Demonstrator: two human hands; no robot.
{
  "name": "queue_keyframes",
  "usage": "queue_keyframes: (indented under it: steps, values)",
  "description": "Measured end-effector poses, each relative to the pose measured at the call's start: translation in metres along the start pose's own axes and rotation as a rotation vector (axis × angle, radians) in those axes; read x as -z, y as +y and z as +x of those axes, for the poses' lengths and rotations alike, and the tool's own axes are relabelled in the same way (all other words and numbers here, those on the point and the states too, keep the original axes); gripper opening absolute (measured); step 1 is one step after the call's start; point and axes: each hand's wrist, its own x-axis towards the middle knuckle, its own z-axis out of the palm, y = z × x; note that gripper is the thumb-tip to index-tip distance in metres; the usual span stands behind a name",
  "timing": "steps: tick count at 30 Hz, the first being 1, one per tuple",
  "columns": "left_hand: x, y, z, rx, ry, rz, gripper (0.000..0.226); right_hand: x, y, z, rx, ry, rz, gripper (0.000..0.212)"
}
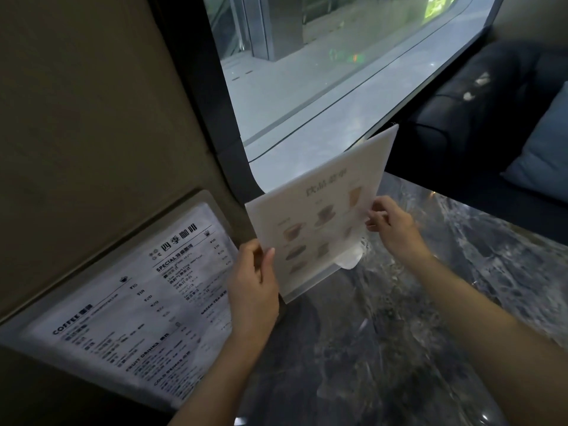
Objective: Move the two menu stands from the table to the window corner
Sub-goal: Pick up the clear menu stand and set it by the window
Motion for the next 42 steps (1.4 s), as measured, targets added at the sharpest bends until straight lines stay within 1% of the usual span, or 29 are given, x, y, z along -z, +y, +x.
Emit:
queue_keyframes:
  steps: [2, 4, 7, 9, 12, 15, 21, 24, 29, 35, 42]
  values:
    - [0.004, 0.007, 0.007, -0.049, 0.018, 0.009, 0.014, -0.001, 0.003, -0.001, -0.014, -0.018, -0.030, 0.016]
    - [0.008, 0.015, 0.013, -0.119, 0.036, 0.015, 0.022, -0.002, 0.006, -0.003, -0.034, -0.058, -0.056, 0.027]
    - [0.013, 0.021, 0.020, -0.181, 0.063, 0.078, 0.021, -0.008, 0.009, -0.006, -0.072, -0.128, -0.041, 0.044]
    - [0.017, 0.024, 0.023, -0.158, 0.035, 0.092, 0.019, -0.011, 0.009, -0.006, -0.100, -0.155, -0.013, 0.048]
    - [0.024, 0.027, 0.029, -0.094, -0.047, 0.079, 0.022, -0.016, 0.007, -0.003, -0.106, -0.179, 0.092, 0.048]
    - [0.029, 0.028, 0.034, -0.095, -0.071, 0.111, 0.022, -0.023, 0.002, 0.003, -0.124, -0.195, 0.159, 0.053]
    - [0.029, 0.029, 0.038, -0.057, -0.065, 0.099, 0.026, -0.034, -0.004, 0.018, -0.141, -0.197, 0.237, 0.048]
    - [0.026, 0.026, 0.038, -0.062, -0.052, 0.092, 0.018, -0.039, -0.005, 0.024, -0.169, -0.199, 0.259, 0.047]
    - [0.024, 0.025, 0.038, -0.066, -0.029, 0.105, 0.016, -0.048, -0.009, 0.033, -0.165, -0.198, 0.333, 0.043]
    - [0.027, 0.026, 0.041, -0.062, 0.021, 0.126, 0.023, -0.057, -0.014, 0.039, -0.180, -0.234, 0.367, 0.046]
    - [0.026, 0.026, 0.043, -0.085, 0.049, 0.156, 0.018, -0.064, -0.007, 0.041, -0.182, -0.255, 0.406, 0.046]
